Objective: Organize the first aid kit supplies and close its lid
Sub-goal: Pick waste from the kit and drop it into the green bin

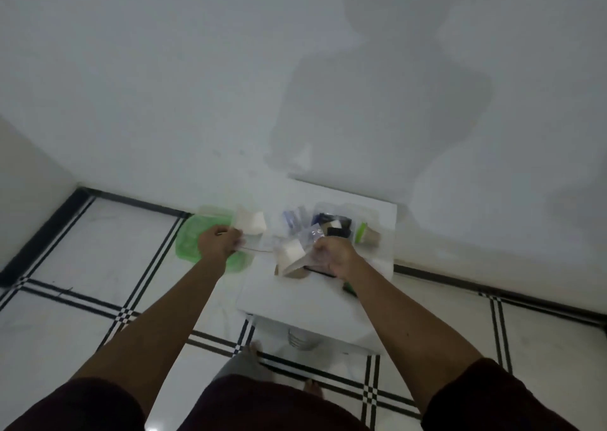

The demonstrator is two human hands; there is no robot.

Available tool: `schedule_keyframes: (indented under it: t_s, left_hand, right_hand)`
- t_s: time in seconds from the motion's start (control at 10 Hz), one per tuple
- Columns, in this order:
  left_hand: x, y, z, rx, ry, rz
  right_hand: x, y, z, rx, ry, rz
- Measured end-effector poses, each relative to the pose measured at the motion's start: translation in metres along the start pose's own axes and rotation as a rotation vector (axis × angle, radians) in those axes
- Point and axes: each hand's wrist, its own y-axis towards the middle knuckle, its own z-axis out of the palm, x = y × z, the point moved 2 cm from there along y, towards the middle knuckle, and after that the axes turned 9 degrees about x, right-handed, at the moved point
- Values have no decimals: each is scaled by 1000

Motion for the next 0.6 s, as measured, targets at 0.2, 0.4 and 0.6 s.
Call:
schedule_keyframes:
  t_s: [0.2, 0.4, 0.6]
  left_hand:
    - [14, 60, -80, -193, -64, -86]
    - [41, 168, -148, -226, -8, -223]
    - [59, 287, -194, -202, 265, -247]
  right_hand:
    - [11, 59, 80, -23, -129, 66]
    - [17, 139, 177, -89, -256, 133]
    - [-1, 261, 252, -177, -369, 193]
